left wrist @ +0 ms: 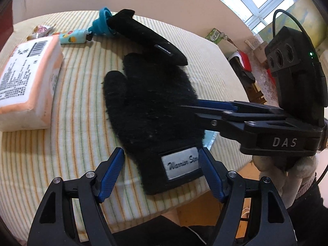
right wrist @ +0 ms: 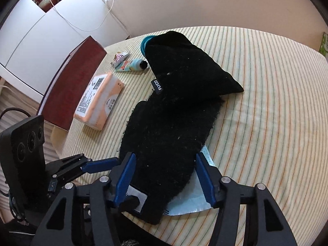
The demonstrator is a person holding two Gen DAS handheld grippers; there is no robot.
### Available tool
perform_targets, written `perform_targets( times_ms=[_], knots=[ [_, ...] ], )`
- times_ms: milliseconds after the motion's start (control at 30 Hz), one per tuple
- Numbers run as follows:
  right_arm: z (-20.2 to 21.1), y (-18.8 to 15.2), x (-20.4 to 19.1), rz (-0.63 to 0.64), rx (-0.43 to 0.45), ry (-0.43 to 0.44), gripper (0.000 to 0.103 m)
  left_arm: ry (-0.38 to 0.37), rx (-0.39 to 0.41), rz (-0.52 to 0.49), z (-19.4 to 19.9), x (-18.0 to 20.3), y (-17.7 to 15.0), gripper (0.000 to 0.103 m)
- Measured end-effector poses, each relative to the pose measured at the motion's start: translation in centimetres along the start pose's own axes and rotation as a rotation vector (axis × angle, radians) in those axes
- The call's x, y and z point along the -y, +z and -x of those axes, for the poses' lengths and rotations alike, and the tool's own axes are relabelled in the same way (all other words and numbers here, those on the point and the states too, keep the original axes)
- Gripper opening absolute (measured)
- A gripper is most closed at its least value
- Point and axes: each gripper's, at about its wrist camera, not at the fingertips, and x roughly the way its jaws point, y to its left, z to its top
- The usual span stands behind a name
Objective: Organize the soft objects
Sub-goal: 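Close both tools on the cuff of the black glove, then lift the black glove into the shoebox and open both tools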
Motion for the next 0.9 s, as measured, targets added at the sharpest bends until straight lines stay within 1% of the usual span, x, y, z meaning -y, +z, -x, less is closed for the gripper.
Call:
perform_targets(
  times_ms=[33,67,100,133,200,233,300,367,400,433,467,567,833,900],
  knots=[
    [-0.1,0.1,0.0,0.002,-0.002,0.004,0.049,-0.003,0.003,-0.001,-0.1,0.0,0.0,0.072],
    [-0.1,0.1,-0.1,0.003,-0.004,0.007,0.048,-0.006,0.005,-0.001,-0.1,0.1,0.1,0.070],
    [-0.3,0.1,-0.1,0.006,-0.009,0.009,0.047,-0.006,0.006,-0.001,-0.1,0.2,0.1,0.065],
    [-0.5,0.2,-0.1,0.005,-0.012,0.007,0.043,0.000,0.012,0.000,-0.1,0.3,0.1,0.062],
    [-0.7,0.2,-0.1,0.000,-0.018,0.018,0.037,-0.001,0.023,0.001,0.2,0.2,0.1,0.050],
    [-0.7,0.2,-0.1,-0.003,-0.021,0.027,0.034,0.001,0.029,-0.001,0.4,0.1,0.2,0.047],
    [-0.8,0.3,0.0,-0.012,-0.024,0.041,0.030,0.004,0.033,-0.004,0.6,0.1,0.2,0.035],
    [-1.0,0.3,-0.1,-0.017,-0.025,0.047,0.027,0.002,0.039,-0.001,0.7,-0.1,0.3,0.032],
    [-1.1,0.4,-0.2,-0.018,-0.026,0.052,0.024,0.002,0.042,-0.002,0.8,-0.1,0.3,0.025],
    [-1.2,0.4,-0.4,-0.017,-0.028,0.056,0.021,0.010,0.046,-0.003,0.9,-0.2,0.3,0.021],
    [-1.2,0.4,-0.5,-0.019,-0.026,0.057,0.020,0.017,0.051,-0.003,1.0,-0.3,0.3,0.016],
    [-1.2,0.4,-0.8,-0.020,-0.024,0.068,0.018,0.012,0.061,0.002,1.4,-0.4,0.0,0.013],
    [0.4,0.6,-1.0,-0.036,0.005,0.116,0.015,-0.006,0.105,0.019,3.7,-1.2,-0.5,0.013],
    [0.9,0.7,-1.4,-0.026,0.014,0.121,0.015,-0.008,0.122,0.018,4.8,-1.4,-0.8,0.013]
  ],
)
